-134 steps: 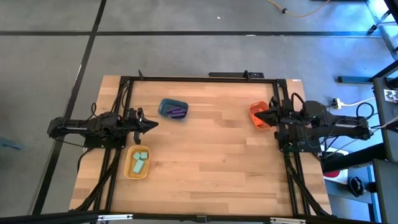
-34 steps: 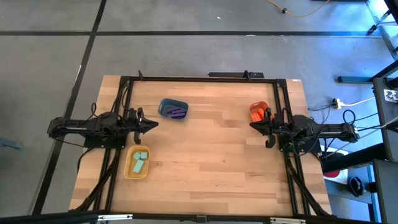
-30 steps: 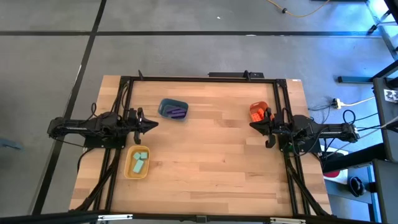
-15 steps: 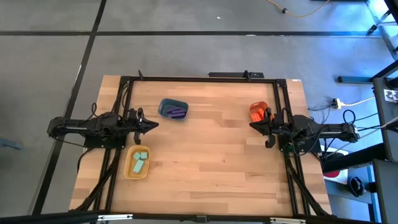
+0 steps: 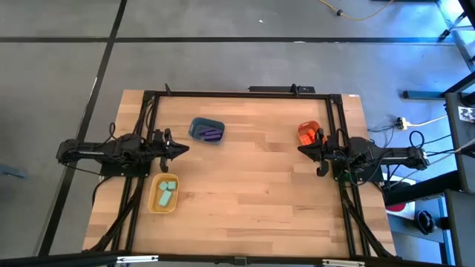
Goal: Sort & place blocks by color
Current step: Return to Home Position
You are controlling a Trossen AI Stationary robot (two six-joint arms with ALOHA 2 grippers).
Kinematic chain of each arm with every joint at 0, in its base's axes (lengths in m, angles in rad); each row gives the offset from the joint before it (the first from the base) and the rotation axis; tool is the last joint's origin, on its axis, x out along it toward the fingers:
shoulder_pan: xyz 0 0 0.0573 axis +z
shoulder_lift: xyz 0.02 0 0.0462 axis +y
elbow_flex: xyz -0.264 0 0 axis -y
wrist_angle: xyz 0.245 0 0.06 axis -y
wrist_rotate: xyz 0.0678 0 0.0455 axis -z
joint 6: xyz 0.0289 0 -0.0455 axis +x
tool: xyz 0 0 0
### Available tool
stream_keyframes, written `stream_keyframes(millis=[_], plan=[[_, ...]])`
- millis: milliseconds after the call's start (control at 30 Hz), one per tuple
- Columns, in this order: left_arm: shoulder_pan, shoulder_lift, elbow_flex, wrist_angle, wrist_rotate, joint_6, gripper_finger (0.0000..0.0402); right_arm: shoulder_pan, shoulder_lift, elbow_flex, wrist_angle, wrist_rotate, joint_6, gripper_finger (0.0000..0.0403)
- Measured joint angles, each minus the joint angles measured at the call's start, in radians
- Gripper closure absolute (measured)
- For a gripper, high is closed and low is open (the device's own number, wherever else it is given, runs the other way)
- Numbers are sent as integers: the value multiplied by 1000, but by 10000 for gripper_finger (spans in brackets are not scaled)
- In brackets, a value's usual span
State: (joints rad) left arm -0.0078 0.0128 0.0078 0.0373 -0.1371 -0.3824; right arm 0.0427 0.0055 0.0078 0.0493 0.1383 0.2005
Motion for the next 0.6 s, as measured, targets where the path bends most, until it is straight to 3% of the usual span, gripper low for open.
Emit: stream_keyframes(millis=[600], plan=[[0,0,0,0,0,0,393,0,0,0,0,0,0,383]])
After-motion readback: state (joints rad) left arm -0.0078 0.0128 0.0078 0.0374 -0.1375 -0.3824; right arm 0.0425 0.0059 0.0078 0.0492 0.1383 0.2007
